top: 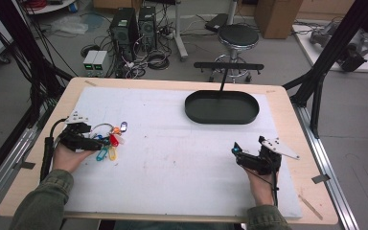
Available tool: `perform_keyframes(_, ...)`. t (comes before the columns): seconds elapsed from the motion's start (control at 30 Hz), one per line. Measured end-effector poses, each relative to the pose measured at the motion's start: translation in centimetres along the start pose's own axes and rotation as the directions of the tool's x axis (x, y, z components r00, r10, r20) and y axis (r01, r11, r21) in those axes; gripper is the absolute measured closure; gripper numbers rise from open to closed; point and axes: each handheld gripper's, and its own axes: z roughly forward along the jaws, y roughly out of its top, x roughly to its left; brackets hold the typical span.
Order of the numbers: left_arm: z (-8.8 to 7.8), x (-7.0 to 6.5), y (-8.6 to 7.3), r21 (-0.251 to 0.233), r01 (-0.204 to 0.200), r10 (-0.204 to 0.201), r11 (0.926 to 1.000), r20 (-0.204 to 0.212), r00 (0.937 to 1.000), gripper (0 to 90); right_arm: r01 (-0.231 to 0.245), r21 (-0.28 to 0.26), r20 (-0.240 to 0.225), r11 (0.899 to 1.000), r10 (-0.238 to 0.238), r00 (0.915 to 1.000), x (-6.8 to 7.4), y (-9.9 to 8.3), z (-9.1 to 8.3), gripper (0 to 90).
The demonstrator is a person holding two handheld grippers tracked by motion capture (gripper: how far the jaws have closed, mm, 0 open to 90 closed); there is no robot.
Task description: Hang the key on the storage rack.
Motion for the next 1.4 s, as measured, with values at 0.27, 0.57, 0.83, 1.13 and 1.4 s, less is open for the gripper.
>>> perform_keyframes(0.27,1.5,0.4,0.5,0.068,-0.013,0.011,0.9976,0.020,0.9997,6.7,0.011,0.004,-0.003,1.000,-0.011,0.9999,0.1,0.0,0.0,0.5)
perform_keyframes(0.57,2.8,1.1,0.1,0.130,0.005,-0.011,0.9915,0.045,0.9989,11.8,0.007,0.011,-0.007,1.000,-0.007,1.0000,0.1,0.0,0.1,0.5)
perform_keyframes(0.83,3.8,0.7,0.4,0.160,-0.040,0.025,0.9863,0.092,0.9954,27.8,0.008,0.012,-0.011,1.000,-0.008,0.9999,0.0,0.0,0.1,0.5)
perform_keyframes(1.13,4.2,0.6,0.2,0.161,0.022,-0.032,0.9868,0.055,0.9980,48.1,-0.008,0.010,-0.013,1.000,0.008,0.9999,-0.3,0.0,0.0,0.5)
perform_keyframes(1.4,4.6,0.2,0.2,0.091,0.025,-0.035,0.9955,0.114,0.9928,85.8,-0.011,0.008,-0.010,1.000,0.011,0.9999,-0.3,0.0,-0.1,0.5)
